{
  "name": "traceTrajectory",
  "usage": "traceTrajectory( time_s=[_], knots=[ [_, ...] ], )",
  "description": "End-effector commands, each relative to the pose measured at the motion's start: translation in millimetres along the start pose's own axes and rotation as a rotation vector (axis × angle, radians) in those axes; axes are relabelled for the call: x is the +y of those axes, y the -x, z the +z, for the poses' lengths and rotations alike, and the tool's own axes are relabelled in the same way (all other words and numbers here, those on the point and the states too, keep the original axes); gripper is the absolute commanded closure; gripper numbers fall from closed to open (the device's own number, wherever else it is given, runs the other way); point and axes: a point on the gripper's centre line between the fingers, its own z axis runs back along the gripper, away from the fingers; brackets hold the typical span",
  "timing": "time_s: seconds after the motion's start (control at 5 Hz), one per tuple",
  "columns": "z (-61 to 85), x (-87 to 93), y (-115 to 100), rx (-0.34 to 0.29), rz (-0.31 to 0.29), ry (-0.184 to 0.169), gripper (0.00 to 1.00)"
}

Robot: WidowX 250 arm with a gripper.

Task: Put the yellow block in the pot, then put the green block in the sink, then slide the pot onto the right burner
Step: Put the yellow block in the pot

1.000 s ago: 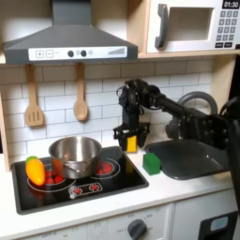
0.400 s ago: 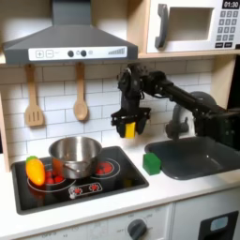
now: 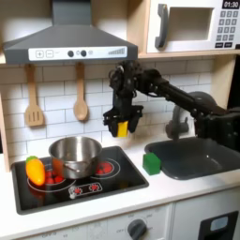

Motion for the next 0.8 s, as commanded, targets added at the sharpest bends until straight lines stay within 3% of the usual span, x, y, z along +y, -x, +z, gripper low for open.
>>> traceTrajectory(
  time_s=[0.0, 0.4, 0.6],
  knots=[
    [19.4, 31.7, -6, -0.042, 0.074, -0.020, 1.00],
    [27.7, 57.6, -11, -0.070, 0.143, -0.053, 1.00],
    [12.3, 73.9, -14, -0.027, 0.187, -0.068, 1.00]
  ],
)
